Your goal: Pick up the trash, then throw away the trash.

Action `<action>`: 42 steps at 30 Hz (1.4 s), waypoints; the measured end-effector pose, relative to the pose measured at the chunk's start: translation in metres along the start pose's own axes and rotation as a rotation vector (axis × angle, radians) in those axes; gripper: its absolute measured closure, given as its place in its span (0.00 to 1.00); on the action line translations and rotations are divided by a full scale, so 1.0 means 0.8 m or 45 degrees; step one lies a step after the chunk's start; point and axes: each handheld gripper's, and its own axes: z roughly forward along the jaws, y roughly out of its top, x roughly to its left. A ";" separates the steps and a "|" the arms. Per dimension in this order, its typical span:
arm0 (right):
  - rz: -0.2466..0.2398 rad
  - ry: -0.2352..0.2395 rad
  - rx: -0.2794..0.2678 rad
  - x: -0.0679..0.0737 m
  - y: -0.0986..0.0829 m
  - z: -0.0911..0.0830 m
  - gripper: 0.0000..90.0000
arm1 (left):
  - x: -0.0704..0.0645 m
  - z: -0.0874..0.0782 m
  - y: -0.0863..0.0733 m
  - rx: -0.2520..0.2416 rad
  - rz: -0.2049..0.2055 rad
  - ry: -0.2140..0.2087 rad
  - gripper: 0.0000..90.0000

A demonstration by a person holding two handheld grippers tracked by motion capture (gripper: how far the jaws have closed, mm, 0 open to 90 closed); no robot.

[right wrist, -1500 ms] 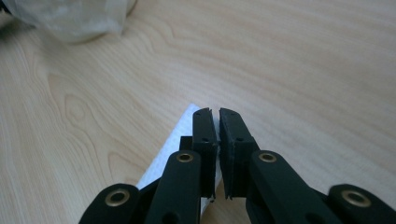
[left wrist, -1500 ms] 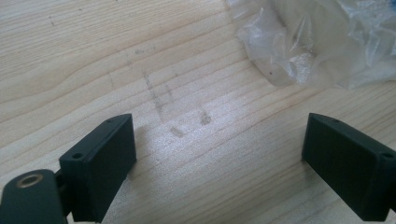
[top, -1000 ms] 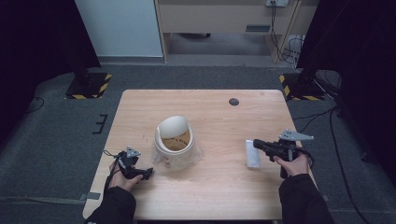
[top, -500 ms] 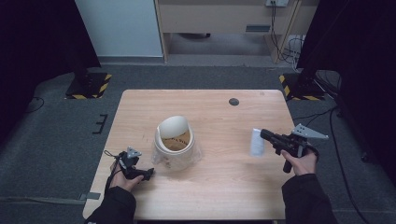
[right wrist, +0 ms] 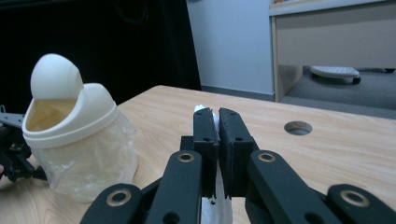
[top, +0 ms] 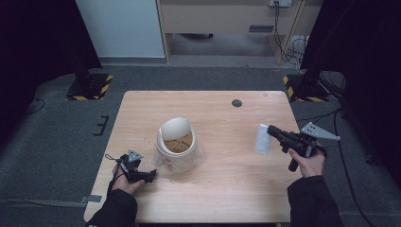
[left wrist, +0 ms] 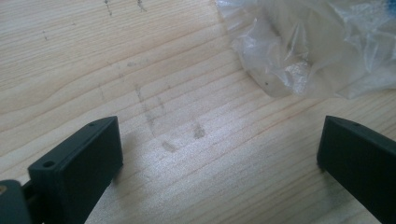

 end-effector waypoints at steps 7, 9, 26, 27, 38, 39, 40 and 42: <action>-0.021 -0.002 -0.056 0.005 0.015 -0.007 0.96 | -0.001 0.002 -0.001 -0.032 -0.007 0.008 0.00; -0.023 0.002 -0.078 0.006 0.020 -0.008 0.96 | -0.001 0.002 -0.002 -0.038 -0.006 0.007 0.00; -0.099 0.115 -0.212 0.042 0.066 0.009 0.96 | -0.001 0.003 -0.003 -0.062 -0.011 0.012 0.00; -0.099 0.115 -0.212 0.042 0.066 0.009 0.96 | -0.001 0.003 -0.003 -0.061 -0.011 0.012 0.00; -0.145 0.230 -0.218 0.073 0.086 0.044 0.96 | -0.001 0.003 -0.003 -0.061 -0.010 0.012 0.00; -0.145 0.230 -0.218 0.073 0.086 0.044 0.96 | -0.001 0.003 -0.003 -0.061 -0.010 0.012 0.00; -0.147 0.239 -0.215 0.076 0.087 0.048 0.96 | -0.001 0.003 -0.003 -0.061 -0.010 0.012 0.00; -0.153 0.275 -0.211 0.085 0.089 0.060 0.96 | -0.001 0.003 -0.003 -0.061 -0.011 0.012 0.00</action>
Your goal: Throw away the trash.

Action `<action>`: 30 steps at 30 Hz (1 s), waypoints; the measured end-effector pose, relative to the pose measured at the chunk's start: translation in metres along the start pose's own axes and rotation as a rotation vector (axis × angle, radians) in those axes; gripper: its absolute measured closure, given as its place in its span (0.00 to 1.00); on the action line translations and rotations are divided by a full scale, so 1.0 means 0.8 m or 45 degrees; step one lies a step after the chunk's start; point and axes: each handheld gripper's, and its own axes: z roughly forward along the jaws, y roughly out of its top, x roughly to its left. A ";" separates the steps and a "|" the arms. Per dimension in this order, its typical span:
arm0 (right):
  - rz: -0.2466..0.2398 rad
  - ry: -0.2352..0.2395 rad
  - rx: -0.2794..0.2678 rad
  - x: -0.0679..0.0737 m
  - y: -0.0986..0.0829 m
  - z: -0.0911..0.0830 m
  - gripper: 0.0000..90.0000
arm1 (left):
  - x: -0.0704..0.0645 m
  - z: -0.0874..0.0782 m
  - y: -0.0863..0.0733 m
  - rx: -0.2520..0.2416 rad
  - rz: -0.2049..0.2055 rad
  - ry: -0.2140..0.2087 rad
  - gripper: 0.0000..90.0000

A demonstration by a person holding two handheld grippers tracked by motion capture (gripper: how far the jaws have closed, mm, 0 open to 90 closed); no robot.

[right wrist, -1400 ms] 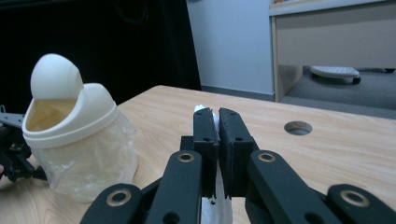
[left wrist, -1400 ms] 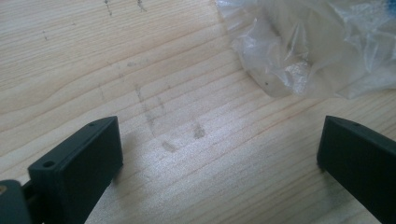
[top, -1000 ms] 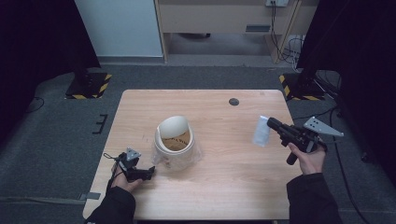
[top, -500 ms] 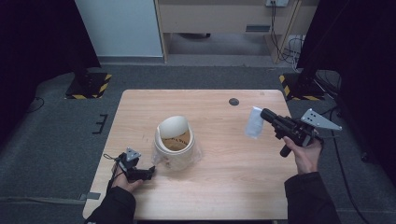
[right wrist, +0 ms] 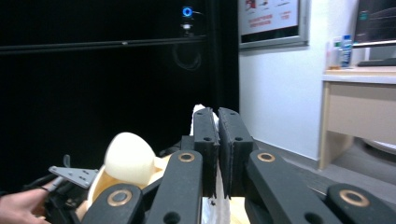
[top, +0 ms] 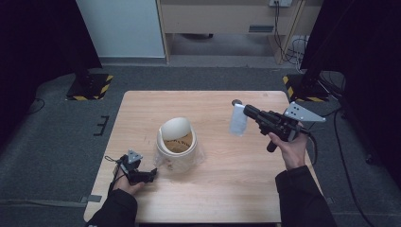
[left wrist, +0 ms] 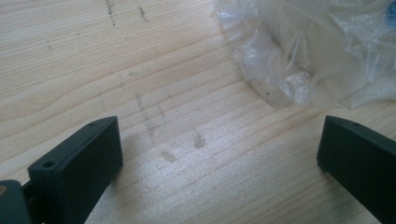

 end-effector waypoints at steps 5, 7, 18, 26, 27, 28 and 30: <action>-0.001 0.051 -0.010 0.010 0.001 0.017 0.96 | 0.000 0.000 0.000 0.000 0.000 0.000 0.00; -0.008 0.072 -0.008 0.015 0.003 0.025 0.96 | 0.000 0.000 0.000 0.000 0.000 0.000 0.00; -0.023 0.180 -0.011 0.038 0.009 0.064 0.96 | 0.000 0.000 0.000 0.000 0.000 0.000 0.00; -0.030 0.244 0.017 0.054 0.003 0.092 0.96 | 0.000 0.000 0.000 0.000 0.000 0.000 0.00; -0.030 0.244 0.017 0.054 0.003 0.092 0.96 | 0.000 0.000 0.000 0.000 0.000 0.000 0.00; -0.030 0.249 0.017 0.055 0.002 0.095 0.96 | 0.000 0.000 0.000 0.000 0.000 0.000 0.00; -0.037 0.268 0.021 0.061 0.001 0.105 0.96 | 0.000 0.000 0.000 0.000 0.000 0.000 0.00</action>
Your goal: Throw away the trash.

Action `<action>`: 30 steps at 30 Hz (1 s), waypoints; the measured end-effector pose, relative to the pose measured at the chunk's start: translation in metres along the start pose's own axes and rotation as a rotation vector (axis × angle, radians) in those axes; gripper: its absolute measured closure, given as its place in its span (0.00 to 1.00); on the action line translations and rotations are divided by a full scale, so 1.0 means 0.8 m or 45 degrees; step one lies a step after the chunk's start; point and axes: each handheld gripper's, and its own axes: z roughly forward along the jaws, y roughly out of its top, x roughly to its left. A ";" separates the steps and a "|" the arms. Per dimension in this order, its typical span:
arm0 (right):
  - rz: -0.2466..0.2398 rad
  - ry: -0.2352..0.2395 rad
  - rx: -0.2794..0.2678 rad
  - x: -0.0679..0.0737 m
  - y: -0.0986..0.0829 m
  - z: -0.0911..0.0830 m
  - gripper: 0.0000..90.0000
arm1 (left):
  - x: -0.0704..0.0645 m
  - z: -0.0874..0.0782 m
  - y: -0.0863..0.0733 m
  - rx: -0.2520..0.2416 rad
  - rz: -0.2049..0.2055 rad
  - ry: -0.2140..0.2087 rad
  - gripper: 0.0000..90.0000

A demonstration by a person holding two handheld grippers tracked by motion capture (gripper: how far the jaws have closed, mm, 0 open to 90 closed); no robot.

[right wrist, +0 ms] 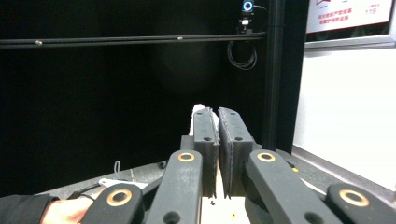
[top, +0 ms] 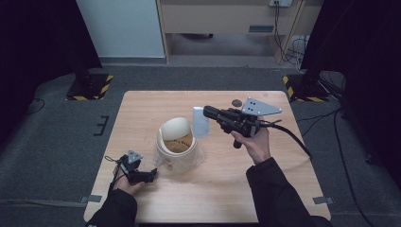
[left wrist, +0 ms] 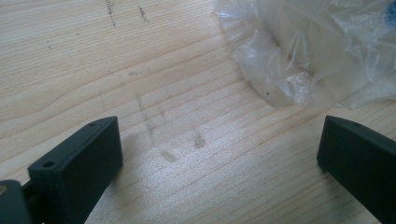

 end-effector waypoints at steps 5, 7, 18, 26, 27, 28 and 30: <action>-0.001 0.025 0.005 0.006 -0.004 0.013 0.96 | 0.000 0.000 0.000 0.000 0.000 0.000 0.00; -0.002 0.040 0.004 0.009 -0.007 0.020 0.96 | 0.000 0.000 0.000 0.000 -0.001 0.000 0.00; -0.007 0.108 0.030 0.019 -0.029 0.046 0.96 | 0.000 0.000 0.000 0.000 0.000 0.000 0.00; -0.022 0.133 0.036 0.020 -0.040 0.055 0.96 | 0.000 0.000 0.000 0.000 0.000 0.000 0.00; -0.023 0.134 0.038 0.020 -0.041 0.056 0.96 | 0.000 0.000 0.000 0.000 0.000 0.000 0.00; -0.024 0.135 0.039 0.020 -0.043 0.057 0.96 | 0.000 0.000 0.000 0.000 0.000 0.000 0.00; -0.029 0.139 0.043 0.020 -0.046 0.059 0.96 | 0.000 0.000 0.000 0.000 0.000 0.000 0.00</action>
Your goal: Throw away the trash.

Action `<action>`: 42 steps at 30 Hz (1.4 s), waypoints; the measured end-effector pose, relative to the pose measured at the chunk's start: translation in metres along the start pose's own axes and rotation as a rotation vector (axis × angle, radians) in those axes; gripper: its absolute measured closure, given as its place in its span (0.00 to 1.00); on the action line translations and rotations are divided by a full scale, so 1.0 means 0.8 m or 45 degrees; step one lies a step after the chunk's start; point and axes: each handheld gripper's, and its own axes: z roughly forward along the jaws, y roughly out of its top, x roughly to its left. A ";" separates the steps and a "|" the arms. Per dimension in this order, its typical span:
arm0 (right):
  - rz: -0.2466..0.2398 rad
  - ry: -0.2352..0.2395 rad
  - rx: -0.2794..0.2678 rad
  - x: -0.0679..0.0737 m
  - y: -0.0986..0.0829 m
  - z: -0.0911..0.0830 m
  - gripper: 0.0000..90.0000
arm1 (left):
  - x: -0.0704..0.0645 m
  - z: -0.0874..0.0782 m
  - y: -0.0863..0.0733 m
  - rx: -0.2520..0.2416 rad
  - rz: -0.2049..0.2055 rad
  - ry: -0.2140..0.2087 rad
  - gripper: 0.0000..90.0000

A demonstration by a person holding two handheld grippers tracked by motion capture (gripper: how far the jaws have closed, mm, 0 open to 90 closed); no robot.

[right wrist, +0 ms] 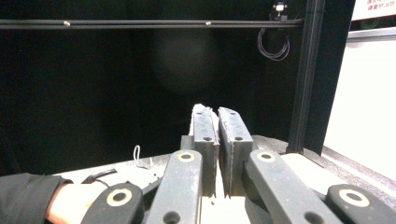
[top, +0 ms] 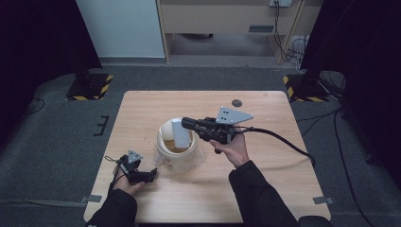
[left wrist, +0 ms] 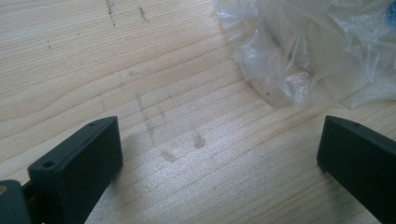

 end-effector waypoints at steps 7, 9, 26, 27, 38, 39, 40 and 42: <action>-0.016 0.012 0.024 0.002 -0.010 0.006 0.96 | 0.000 0.000 0.000 0.000 0.000 0.000 0.00; -0.020 0.013 0.033 0.003 -0.012 0.007 0.96 | 0.000 0.000 0.000 0.000 0.000 0.000 0.00; -0.046 0.027 0.074 0.003 -0.027 0.017 0.96 | 0.000 0.000 0.000 0.000 0.000 0.000 0.00; -0.046 0.028 0.079 0.003 -0.028 0.018 0.96 | 0.000 0.000 0.000 0.001 0.001 0.000 0.00; -0.034 0.024 0.181 0.007 -0.038 0.020 0.87 | 0.000 0.000 0.000 0.000 0.000 0.000 0.00; -0.031 0.024 0.174 0.007 -0.037 0.019 0.85 | 0.000 0.000 0.000 0.000 0.001 0.000 0.00; -0.032 0.024 0.170 0.007 -0.037 0.019 0.84 | 0.000 0.000 0.000 0.000 0.000 0.000 0.00; -0.030 0.020 0.163 0.007 -0.036 0.019 0.83 | 0.000 0.000 0.000 0.000 0.000 0.000 0.00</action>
